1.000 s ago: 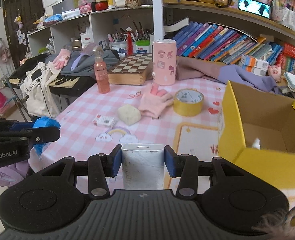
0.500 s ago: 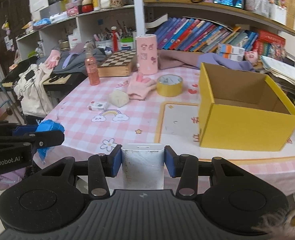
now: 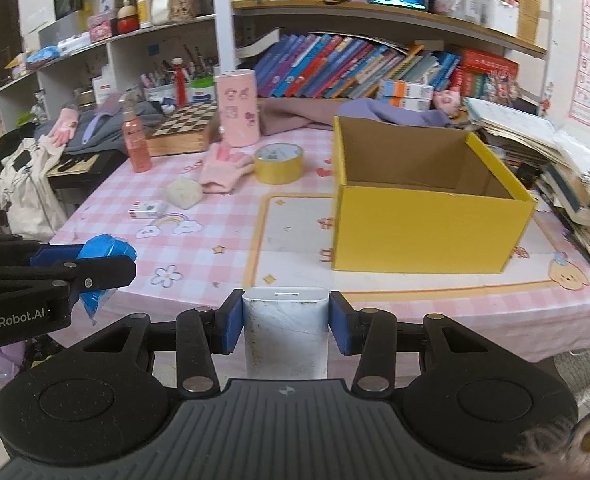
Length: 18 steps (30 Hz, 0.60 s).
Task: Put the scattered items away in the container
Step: 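Carry the white wall charger with the right gripper while the left gripper carries the blue eraser over the box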
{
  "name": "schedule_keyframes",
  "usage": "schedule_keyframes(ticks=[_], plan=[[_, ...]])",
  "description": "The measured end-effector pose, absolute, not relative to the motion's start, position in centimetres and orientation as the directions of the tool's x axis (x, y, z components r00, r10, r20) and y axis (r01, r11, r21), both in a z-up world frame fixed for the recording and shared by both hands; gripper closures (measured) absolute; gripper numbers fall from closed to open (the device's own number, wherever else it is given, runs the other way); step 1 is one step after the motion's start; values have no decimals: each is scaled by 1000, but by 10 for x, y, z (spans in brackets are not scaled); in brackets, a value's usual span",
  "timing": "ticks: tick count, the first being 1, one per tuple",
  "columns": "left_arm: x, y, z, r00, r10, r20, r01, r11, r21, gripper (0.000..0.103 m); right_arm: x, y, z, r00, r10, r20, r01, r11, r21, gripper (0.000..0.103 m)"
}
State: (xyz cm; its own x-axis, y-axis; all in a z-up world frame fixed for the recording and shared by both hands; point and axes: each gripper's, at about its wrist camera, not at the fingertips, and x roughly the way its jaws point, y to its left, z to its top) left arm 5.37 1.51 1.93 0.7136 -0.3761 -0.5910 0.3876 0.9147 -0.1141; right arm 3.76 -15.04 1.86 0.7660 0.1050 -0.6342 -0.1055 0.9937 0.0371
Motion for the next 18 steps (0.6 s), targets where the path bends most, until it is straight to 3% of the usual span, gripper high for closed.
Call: schedule_keyframes(ticks=[18], plan=[[65,-56,16,636,-483,-603,531,840,-112,80,27,-220,14,756,-7,-655,49,998,45,61]])
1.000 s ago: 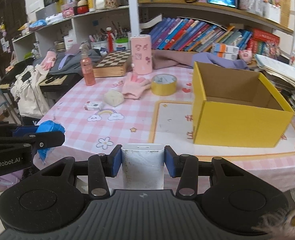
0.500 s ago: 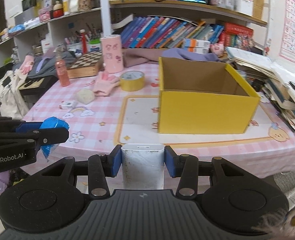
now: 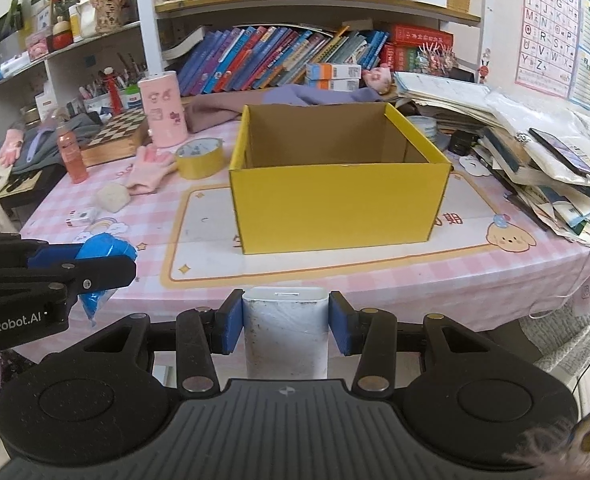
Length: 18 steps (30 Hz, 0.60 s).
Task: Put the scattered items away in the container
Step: 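Carry the white wall charger with the right gripper while the left gripper carries the blue eraser over the box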
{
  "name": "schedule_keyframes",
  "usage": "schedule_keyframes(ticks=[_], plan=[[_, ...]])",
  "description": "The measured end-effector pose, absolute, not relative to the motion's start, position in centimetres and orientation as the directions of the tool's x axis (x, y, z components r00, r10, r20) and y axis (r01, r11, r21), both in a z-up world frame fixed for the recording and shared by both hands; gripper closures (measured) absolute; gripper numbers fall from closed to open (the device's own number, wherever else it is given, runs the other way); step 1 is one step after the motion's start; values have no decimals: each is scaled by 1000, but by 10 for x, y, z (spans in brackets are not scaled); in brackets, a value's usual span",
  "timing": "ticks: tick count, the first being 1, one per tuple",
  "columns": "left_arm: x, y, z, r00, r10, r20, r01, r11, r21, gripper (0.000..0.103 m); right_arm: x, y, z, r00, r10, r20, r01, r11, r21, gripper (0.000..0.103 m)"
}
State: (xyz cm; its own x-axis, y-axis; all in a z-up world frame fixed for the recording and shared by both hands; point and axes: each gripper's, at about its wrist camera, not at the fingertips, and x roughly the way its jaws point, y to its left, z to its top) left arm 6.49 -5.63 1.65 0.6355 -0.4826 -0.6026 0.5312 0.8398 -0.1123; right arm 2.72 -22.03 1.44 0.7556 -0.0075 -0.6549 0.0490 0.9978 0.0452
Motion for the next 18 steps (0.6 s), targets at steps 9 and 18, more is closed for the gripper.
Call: schedule_keyframes(ticks=[9,18], plan=[[76,-80,16,608,-515,-605,575,810,-112,80,33,-243,14,749,-42,-661,95,994,44,61],[91,-96,18,608,-528,-593,593,799,-102,80,51,-258,13,751,-46,-658,102,994,47,61]])
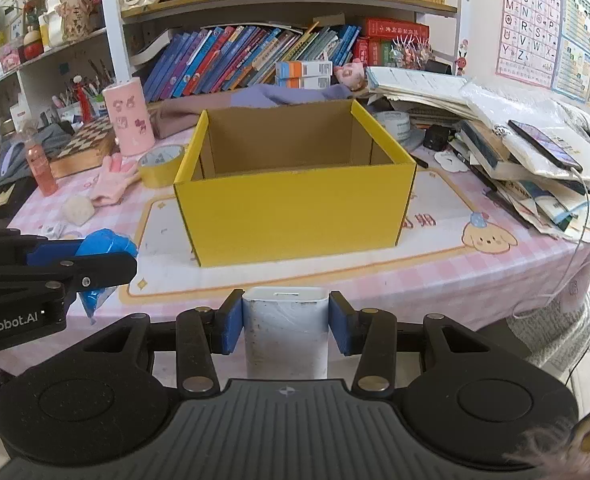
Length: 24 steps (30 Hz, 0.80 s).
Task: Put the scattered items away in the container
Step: 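Carry the white wall charger with the right gripper while the left gripper carries the blue eraser over the box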
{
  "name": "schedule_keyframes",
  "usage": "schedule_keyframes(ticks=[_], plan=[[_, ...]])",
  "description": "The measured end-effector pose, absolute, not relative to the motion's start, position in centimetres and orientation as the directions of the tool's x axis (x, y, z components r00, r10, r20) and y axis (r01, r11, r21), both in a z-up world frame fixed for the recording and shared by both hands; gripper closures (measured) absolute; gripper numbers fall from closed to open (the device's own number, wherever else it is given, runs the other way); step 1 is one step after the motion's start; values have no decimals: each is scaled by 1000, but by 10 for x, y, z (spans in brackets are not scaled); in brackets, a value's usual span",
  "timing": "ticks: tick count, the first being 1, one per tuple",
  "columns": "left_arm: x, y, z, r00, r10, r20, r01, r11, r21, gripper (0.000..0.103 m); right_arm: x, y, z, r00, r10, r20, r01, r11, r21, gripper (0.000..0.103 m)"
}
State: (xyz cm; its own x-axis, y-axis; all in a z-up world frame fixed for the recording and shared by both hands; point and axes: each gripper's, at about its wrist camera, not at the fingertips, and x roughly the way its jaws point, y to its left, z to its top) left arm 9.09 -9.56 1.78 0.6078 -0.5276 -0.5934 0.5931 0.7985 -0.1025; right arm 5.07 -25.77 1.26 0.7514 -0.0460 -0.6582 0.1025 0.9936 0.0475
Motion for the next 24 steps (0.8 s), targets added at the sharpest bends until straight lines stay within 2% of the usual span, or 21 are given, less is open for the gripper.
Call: schedule_keyframes(ticks=[13,24], plan=[[127,-117,61,681,-579,-449,625,778,-57,80,103,-281,53,846,-14,-532,42,998,42,61],[175,-144,67,726,-529,-440,576,817,-32,80,161,-310,66,863,32,-505,-15,999,38,61]])
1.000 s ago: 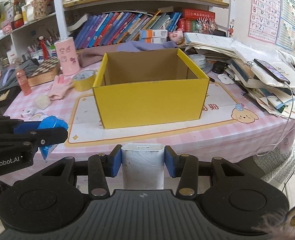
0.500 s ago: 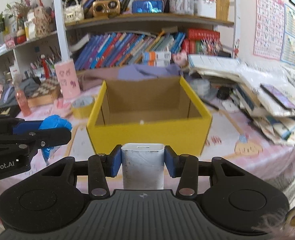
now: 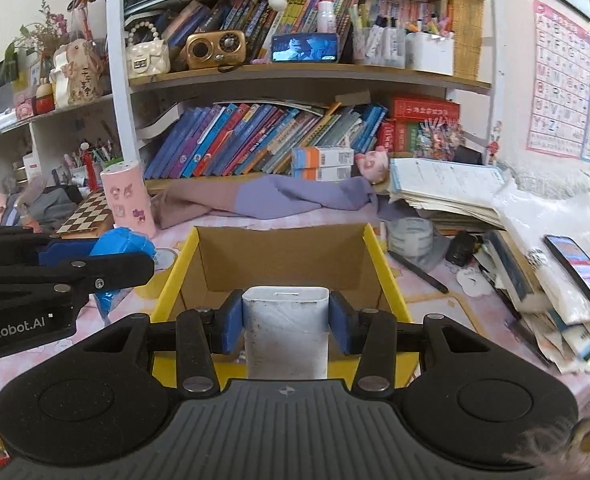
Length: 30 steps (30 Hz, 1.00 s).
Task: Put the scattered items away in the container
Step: 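Carry the white wall charger with the right gripper while the left gripper carries the blue eraser over the box, then open the right gripper to drop the charger while the left gripper drops the eraser into the box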
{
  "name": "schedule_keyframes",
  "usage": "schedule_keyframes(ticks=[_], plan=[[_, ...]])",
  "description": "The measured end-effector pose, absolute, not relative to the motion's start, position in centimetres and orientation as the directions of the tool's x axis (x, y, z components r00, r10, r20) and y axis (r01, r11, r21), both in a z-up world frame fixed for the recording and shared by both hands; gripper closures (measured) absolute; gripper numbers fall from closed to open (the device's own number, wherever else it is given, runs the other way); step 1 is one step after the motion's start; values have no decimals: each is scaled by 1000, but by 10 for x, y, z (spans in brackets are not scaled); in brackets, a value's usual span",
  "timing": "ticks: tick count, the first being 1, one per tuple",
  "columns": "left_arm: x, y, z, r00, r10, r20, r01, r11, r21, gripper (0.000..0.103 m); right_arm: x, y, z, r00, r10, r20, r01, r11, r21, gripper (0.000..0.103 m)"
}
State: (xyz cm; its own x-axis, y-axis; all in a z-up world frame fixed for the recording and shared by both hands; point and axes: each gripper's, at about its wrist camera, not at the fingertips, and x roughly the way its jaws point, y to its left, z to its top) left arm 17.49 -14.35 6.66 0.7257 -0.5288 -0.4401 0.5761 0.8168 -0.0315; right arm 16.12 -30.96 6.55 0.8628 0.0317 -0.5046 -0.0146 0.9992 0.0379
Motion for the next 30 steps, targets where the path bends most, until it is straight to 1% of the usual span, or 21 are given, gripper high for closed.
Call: schedule_keyframes(ticks=[5,14,23,30], plan=[[193,-160,57,732,-485,-478,542,840,-21,80,191,-320,56,845,79,-530,-64,997,46,61],[228,-186,28,731,-384,-564,463,886,-3,80,247,-341,26,768,176,-616,-160,984,81,61],[258,-210,9,711,-299,-636,421,906,45,80,290,-360,2,703,199,-683,-197,977,82,61],[273,-223,0,694,-265,-670,412,909,68,80,306,-370,-8,677,218,-703,-217,972,92,61]])
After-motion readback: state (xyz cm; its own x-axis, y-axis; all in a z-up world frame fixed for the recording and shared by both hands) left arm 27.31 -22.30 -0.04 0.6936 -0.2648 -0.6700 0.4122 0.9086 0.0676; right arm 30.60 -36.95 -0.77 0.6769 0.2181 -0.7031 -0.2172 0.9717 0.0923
